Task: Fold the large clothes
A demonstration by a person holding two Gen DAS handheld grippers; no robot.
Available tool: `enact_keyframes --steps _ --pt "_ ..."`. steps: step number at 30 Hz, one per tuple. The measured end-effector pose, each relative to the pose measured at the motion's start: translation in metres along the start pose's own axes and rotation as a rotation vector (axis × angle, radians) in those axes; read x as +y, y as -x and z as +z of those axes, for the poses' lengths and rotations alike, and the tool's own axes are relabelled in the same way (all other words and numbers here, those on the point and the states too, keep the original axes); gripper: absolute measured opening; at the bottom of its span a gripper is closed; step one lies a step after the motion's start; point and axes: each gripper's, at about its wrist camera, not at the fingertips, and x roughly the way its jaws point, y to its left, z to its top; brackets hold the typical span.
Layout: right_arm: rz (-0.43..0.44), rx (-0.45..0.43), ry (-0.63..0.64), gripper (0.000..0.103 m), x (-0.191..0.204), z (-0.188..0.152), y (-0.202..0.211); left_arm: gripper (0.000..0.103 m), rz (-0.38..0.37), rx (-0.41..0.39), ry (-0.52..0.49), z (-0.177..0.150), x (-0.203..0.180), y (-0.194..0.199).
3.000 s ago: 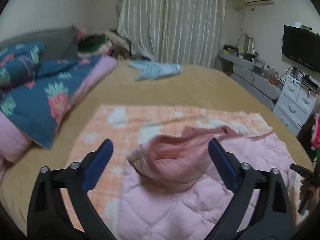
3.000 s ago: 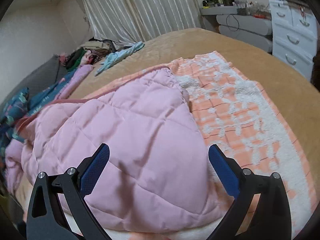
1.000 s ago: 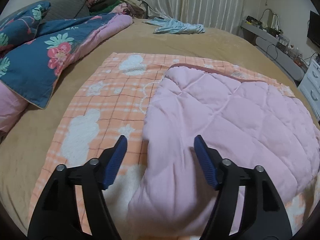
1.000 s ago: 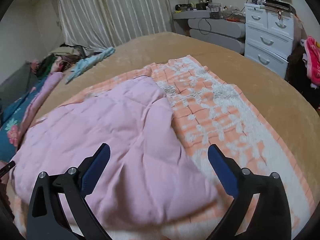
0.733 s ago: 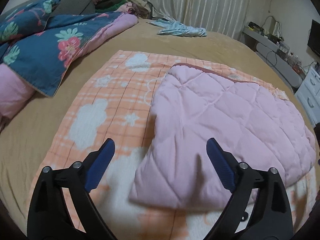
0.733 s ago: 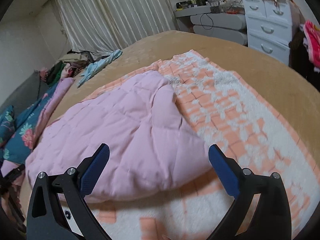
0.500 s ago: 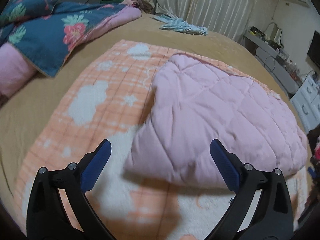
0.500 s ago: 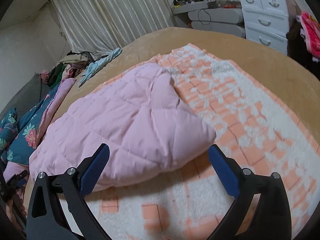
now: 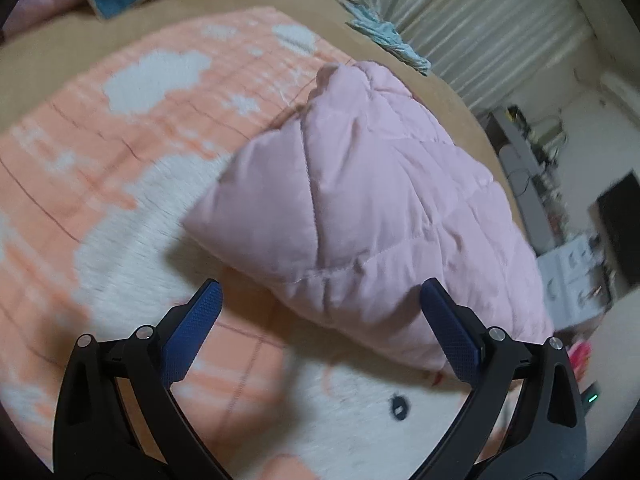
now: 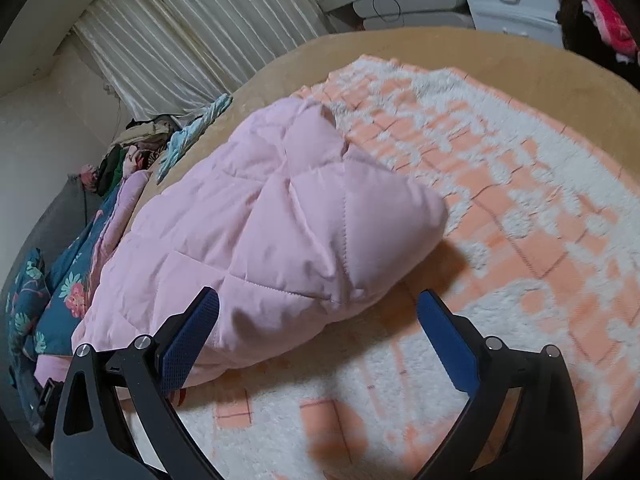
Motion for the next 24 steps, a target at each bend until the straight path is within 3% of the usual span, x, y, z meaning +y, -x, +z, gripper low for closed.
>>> enact_keyframes --steps 7,14,15,16,18,20,24 --pt "0.017 0.061 -0.006 0.099 0.004 0.008 -0.034 0.094 -0.088 0.017 0.150 0.014 0.002 -0.038" --pt "0.100 0.088 -0.054 0.098 -0.004 0.016 -0.060 0.095 -0.114 -0.027 0.175 0.019 0.000 -0.061" --pt "0.110 0.086 -0.050 0.092 -0.003 0.017 -0.061 0.093 -0.111 -0.034 0.164 0.018 -0.002 -0.060" --pt "0.121 0.079 -0.036 0.086 -0.001 0.016 -0.061 0.087 -0.106 -0.043 0.145 0.018 -0.005 -0.058" --pt "0.135 0.057 0.016 0.062 0.008 0.016 -0.056 0.074 -0.092 -0.069 0.085 0.018 -0.013 -0.052" --pt "0.128 0.024 0.092 0.049 0.021 0.016 -0.047 0.058 -0.055 -0.092 -0.007 0.018 -0.028 -0.043" --pt "0.093 -0.051 0.235 0.036 0.046 0.012 -0.029 0.039 -0.004 -0.118 -0.130 0.018 -0.050 -0.029"
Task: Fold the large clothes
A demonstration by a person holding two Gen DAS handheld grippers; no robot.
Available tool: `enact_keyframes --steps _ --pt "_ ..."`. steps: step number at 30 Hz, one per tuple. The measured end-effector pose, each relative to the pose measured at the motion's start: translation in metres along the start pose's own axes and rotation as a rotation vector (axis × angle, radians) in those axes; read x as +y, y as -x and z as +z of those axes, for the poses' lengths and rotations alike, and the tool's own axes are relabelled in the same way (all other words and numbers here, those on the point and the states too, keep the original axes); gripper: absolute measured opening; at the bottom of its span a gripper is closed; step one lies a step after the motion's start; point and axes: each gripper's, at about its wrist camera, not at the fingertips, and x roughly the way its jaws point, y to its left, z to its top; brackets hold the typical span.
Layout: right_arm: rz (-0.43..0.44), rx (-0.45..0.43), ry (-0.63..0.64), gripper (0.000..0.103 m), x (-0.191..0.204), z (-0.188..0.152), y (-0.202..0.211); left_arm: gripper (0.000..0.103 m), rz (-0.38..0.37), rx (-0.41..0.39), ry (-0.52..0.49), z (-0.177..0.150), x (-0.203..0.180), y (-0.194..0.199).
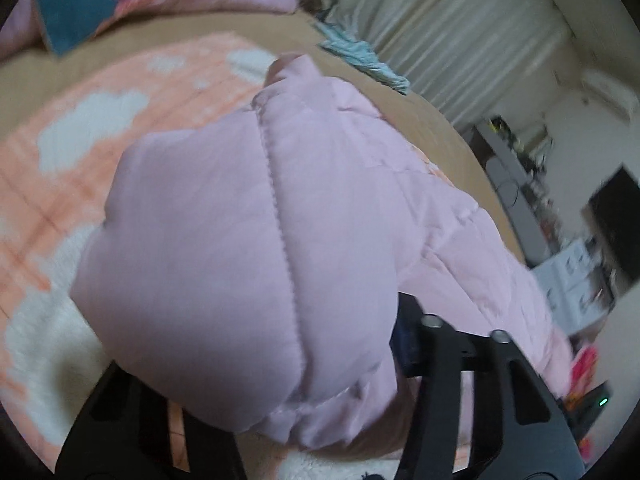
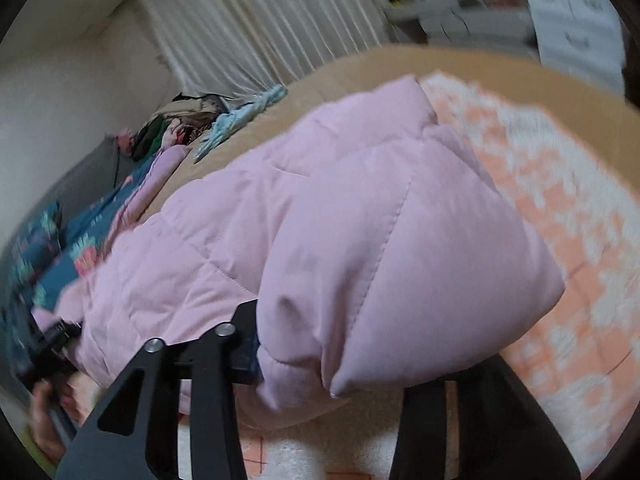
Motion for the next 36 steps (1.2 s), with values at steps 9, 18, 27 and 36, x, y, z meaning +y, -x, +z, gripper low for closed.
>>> enact_keyframes --steps 9,18,27,36 --pt "-0.044 -0.063 0.200 0.032 0.043 0.005 0.047 0.031 0.011 -0.022 -0.153 0.003 -0.027 0.049" --pt "-0.041 -0.072 0.229 0.032 0.054 -0.005 0.092 0.030 0.000 -0.027 -0.224 0.000 -0.027 0.085" --pt "-0.042 -0.059 0.200 0.032 0.056 -0.038 0.130 0.030 -0.016 -0.006 -0.241 -0.019 -0.010 0.110" --pt "-0.041 -0.055 0.155 0.032 0.050 -0.063 0.154 0.031 -0.006 0.002 -0.272 -0.046 -0.005 0.134"
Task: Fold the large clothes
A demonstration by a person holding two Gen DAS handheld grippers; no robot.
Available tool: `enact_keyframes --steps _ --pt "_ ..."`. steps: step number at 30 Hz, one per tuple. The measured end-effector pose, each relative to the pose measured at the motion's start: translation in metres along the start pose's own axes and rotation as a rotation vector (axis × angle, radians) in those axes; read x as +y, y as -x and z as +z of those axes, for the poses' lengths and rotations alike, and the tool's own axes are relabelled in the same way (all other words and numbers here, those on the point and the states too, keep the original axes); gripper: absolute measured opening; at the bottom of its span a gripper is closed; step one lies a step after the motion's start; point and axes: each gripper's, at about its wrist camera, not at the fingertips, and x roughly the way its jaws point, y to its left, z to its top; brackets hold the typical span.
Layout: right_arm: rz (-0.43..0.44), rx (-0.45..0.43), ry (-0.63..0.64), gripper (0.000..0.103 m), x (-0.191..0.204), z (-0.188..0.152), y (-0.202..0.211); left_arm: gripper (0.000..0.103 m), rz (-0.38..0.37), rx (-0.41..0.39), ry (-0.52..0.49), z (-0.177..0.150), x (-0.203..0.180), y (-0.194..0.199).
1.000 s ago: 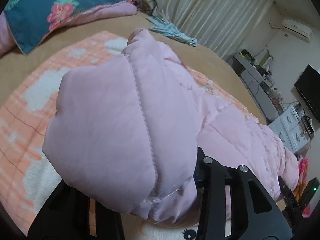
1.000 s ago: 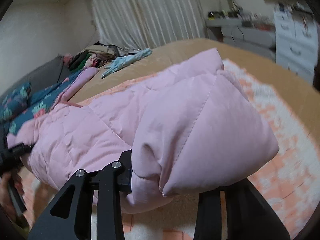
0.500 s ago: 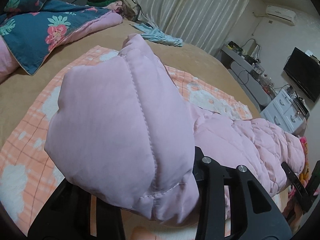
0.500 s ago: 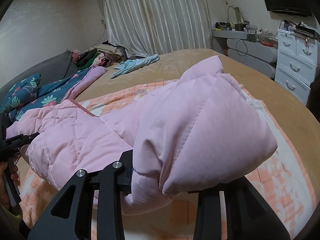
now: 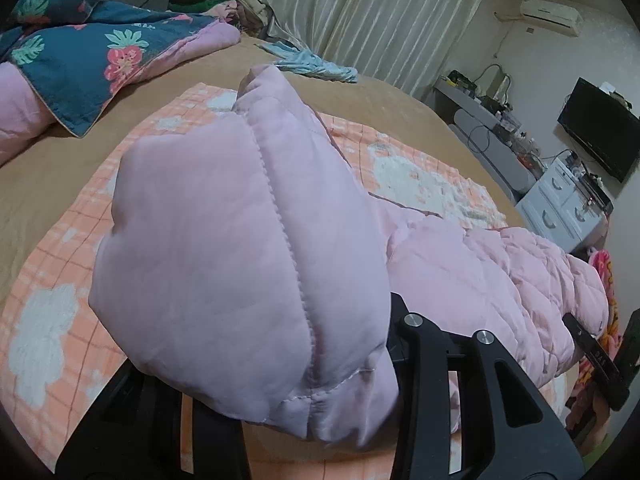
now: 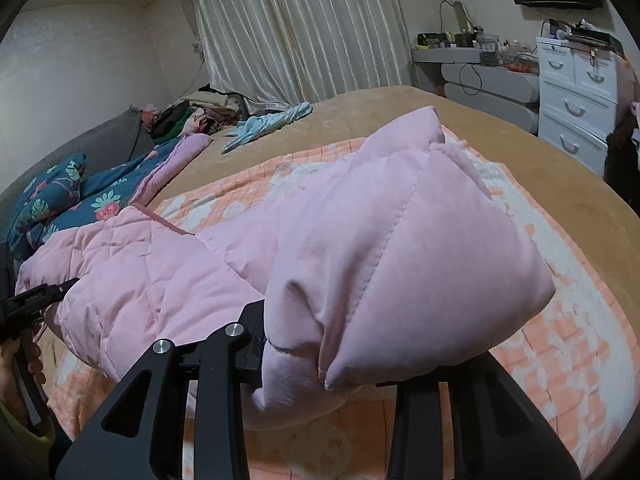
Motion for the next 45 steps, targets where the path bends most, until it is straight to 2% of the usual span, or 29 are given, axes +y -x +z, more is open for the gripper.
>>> enact_keyframes --steps 14,28,37,45 --pt "-0.001 0.010 -0.006 0.032 -0.004 -0.017 0.023 0.031 0.003 0.008 -0.030 -0.023 0.003 0.017" --pt "0.009 0.027 -0.036 0.033 -0.012 -0.037 0.028 0.032 -0.004 0.025 -0.028 -0.041 0.020 0.020" --pt "0.020 0.052 -0.101 0.034 -0.022 -0.055 0.030 0.035 0.002 0.052 -0.025 -0.055 0.033 0.015" --pt "0.012 0.039 -0.107 0.035 -0.020 -0.070 0.034 0.037 0.005 0.064 -0.024 -0.063 0.039 0.016"
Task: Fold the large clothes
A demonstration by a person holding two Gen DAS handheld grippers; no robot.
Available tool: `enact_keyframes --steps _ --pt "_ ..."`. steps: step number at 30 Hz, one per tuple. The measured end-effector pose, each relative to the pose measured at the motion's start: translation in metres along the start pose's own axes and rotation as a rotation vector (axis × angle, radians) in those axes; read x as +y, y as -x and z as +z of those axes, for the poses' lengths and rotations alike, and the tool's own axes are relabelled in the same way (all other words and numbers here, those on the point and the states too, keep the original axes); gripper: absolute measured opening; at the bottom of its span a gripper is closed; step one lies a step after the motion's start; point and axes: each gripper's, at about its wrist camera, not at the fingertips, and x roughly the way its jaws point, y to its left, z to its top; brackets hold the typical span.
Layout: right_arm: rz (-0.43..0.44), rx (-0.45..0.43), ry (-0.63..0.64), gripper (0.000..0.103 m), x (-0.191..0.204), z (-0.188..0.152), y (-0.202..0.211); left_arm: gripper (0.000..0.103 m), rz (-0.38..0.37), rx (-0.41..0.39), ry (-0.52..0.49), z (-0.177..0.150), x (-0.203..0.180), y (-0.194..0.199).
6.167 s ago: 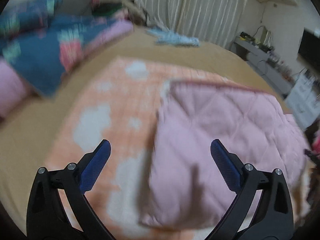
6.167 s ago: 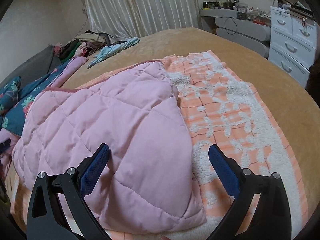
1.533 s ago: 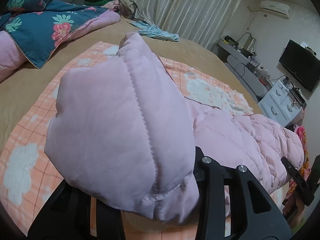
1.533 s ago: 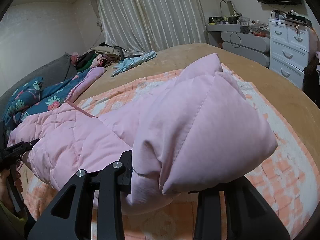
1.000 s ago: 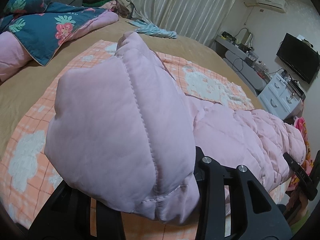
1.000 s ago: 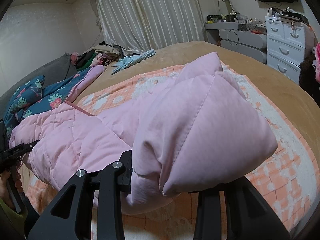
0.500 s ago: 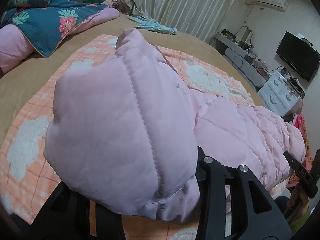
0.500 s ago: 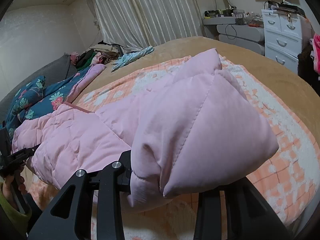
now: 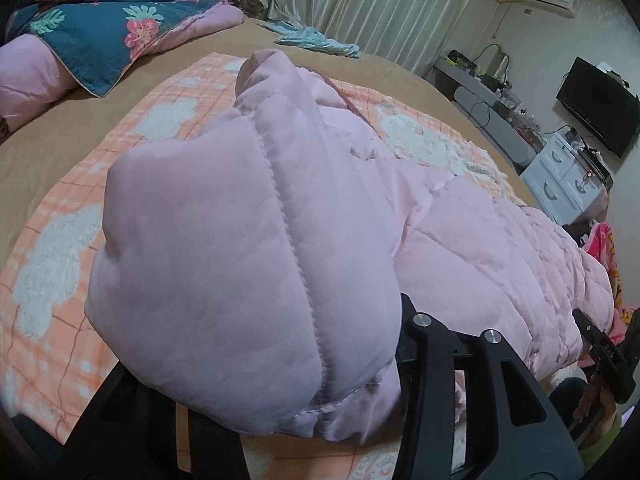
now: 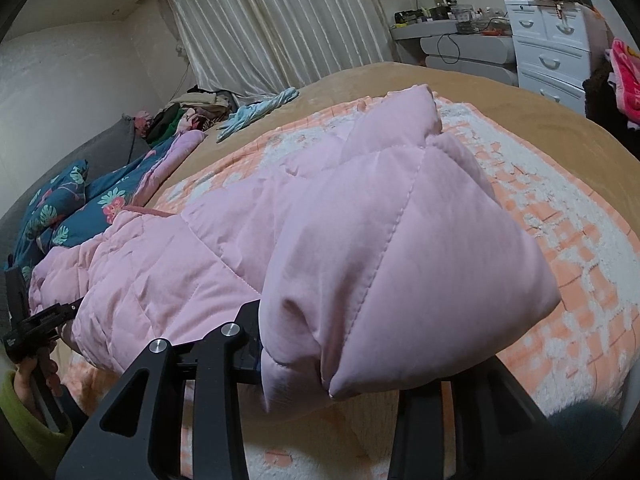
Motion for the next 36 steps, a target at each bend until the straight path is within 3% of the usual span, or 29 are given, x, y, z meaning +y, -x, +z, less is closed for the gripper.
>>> enact_keyframes --steps 16,22,27,36 --pt "-0.060 0.082 -0.094 0.043 -0.008 0.016 -0.027 0.044 0.006 0.035 0.034 -0.002 0.004 -0.015" --pt "-0.079 0.150 -0.135 0.060 -0.019 0.013 -0.053 0.049 0.019 0.049 0.049 -0.001 0.004 -0.025" --pt "-0.061 0.175 -0.200 0.082 -0.038 0.007 -0.061 0.052 0.018 0.054 0.059 -0.002 0.008 -0.028" --pt "-0.047 0.175 -0.246 0.090 -0.044 0.005 -0.040 0.052 0.016 0.056 0.060 -0.003 0.008 -0.025"
